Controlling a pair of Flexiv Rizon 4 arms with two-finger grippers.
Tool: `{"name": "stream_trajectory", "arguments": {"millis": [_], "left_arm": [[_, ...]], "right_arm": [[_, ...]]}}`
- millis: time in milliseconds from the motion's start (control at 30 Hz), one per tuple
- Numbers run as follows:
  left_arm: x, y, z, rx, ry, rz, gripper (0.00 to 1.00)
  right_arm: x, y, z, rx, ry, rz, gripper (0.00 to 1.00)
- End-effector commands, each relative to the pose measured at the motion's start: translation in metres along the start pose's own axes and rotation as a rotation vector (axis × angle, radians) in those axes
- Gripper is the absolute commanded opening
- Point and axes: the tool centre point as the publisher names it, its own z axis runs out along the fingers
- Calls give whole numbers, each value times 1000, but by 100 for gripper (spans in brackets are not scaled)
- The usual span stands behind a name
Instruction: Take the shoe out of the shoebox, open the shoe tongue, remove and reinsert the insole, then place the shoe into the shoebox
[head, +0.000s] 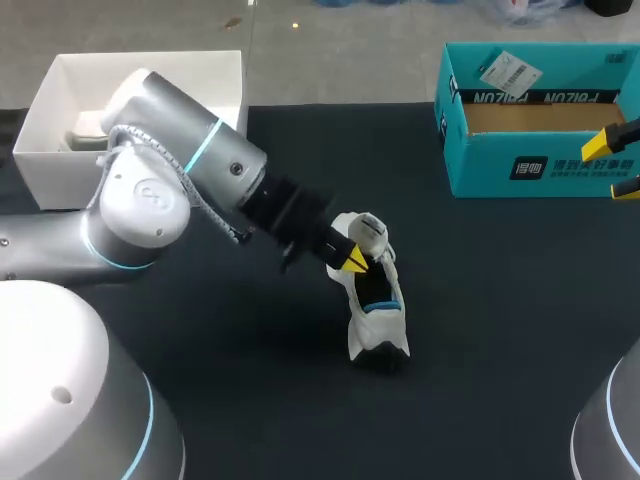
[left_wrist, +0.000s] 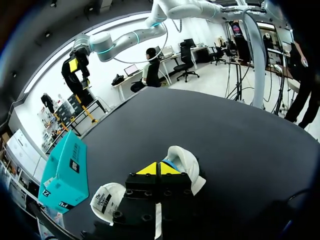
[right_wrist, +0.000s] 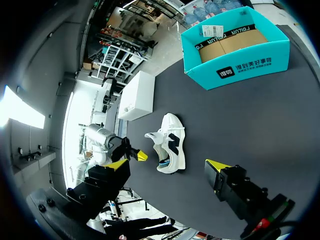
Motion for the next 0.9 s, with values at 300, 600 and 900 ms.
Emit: {"name": "stream_trajectory", "arguments": {"millis": [300, 600, 900], "left_arm": [[8, 6, 1, -87, 184, 125, 0], [19, 6, 5, -293, 292, 176, 0], [13, 13, 12, -198, 301, 220, 0]], "right_arm": [[0, 0, 0, 1, -3, 2, 100], [0, 0, 0, 1, -3, 2, 100], [0, 0, 0, 1, -3, 2, 100]]}}
